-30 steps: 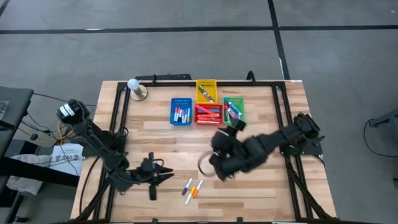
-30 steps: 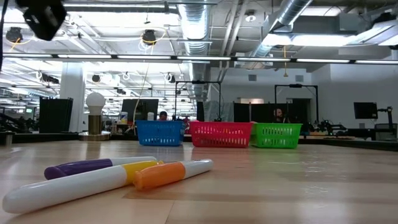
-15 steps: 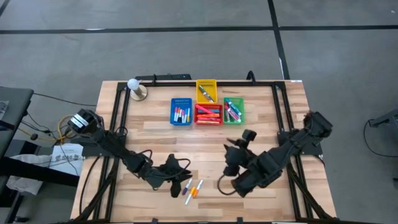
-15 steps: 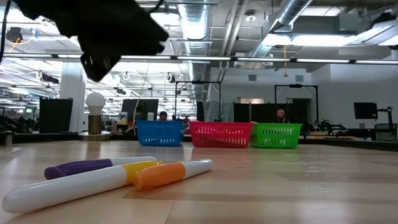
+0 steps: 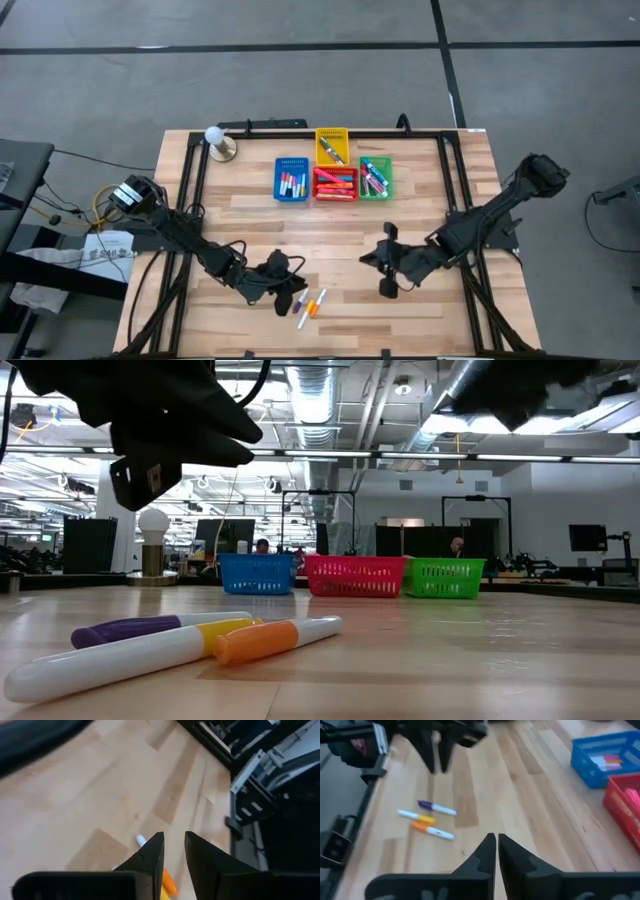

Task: Pick & Place Markers
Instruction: Put the small purple highlighter pen into the blue bin

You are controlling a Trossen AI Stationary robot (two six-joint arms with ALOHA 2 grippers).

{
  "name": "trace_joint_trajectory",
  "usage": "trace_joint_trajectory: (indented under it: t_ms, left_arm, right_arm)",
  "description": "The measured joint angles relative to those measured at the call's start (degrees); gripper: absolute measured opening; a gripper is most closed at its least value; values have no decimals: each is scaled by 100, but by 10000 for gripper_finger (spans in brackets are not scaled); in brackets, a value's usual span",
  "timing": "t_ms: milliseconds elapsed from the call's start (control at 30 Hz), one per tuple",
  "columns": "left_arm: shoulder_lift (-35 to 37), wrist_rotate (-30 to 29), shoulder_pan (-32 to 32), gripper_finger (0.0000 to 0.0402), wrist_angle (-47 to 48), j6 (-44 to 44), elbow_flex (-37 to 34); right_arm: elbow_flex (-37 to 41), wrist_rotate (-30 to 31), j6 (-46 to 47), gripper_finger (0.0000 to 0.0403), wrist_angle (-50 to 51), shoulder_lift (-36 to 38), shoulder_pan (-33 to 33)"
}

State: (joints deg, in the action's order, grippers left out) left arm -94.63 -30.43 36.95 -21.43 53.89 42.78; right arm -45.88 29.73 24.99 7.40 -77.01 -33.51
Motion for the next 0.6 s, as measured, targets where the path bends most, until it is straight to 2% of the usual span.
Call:
trace_joint_trajectory:
  t_ms: [267, 433, 600]
  left_arm:
    - [0, 524, 3, 76, 337, 754, 2]
    - [2, 547, 62, 76, 499, 249, 182]
    - [-92, 540, -112, 76, 1846, 206, 729]
  right_arm:
    - [506, 21, 385, 34, -9, 369, -27]
    - [610, 19, 163, 43, 9, 369, -125]
    - [633, 20, 76, 45, 208, 369, -257]
